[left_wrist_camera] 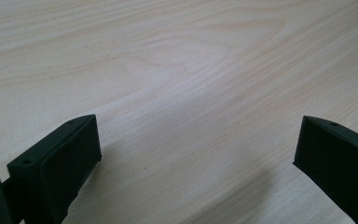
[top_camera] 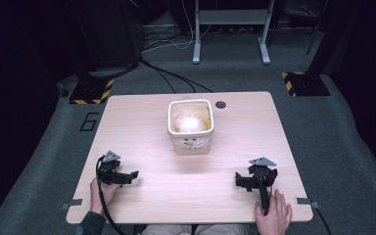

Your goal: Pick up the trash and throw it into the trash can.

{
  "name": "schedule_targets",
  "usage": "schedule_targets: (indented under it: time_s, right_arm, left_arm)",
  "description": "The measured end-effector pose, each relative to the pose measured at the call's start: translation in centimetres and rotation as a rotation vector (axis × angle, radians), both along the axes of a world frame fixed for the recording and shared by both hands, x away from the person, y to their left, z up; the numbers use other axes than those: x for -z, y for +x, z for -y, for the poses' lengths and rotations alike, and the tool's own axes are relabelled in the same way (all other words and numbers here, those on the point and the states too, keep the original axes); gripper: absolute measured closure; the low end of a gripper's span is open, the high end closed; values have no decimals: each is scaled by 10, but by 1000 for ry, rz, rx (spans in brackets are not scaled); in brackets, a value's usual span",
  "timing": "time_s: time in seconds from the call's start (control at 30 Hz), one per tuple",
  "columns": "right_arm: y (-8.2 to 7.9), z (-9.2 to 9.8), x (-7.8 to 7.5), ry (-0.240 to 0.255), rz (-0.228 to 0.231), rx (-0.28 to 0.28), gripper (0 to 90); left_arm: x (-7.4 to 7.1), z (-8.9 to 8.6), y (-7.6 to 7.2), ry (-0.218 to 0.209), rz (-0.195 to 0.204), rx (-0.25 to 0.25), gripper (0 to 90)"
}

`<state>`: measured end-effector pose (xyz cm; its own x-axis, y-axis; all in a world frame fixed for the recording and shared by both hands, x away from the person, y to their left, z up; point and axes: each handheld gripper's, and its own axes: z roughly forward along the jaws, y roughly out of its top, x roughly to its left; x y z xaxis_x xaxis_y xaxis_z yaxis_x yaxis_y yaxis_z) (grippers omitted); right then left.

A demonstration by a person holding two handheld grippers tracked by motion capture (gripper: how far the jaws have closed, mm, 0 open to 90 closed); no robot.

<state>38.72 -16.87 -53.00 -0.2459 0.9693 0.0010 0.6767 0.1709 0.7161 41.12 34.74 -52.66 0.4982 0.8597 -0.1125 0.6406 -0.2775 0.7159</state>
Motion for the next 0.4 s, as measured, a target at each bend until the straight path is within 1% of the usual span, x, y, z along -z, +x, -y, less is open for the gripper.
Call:
schedule_targets:
  time_s: [0.07, 0.1, 0.17, 0.27, 0.3, 0.37, 0.4]
  right_arm:
    - [0, 0, 0, 0, 0, 0, 0]
    - [0, 0, 0, 0, 0, 0, 0]
    - [0, 0, 0, 0, 0, 0, 0]
    - [0, 0, 0, 0, 0, 0, 0]
    - [0, 0, 0, 0, 0, 0, 0]
    - [0, 0, 0, 0, 0, 0, 0]
    - [0, 0, 0, 0, 0, 0, 0]
  left_arm:
    - [2, -1, -2, -10, 18, -6, 0]
    - [3, 0, -3, -8, 27, -10, 0]
    - [3, 1, -3, 5, 26, -7, 0]
    - [4, 5, -4, 47, 38, -8, 0]
    - [4, 6, -4, 55, 41, -10, 0]
    - [4, 8, -4, 89, 43, -5, 0]
    - [5, 10, -4, 95, 47, -6, 0]
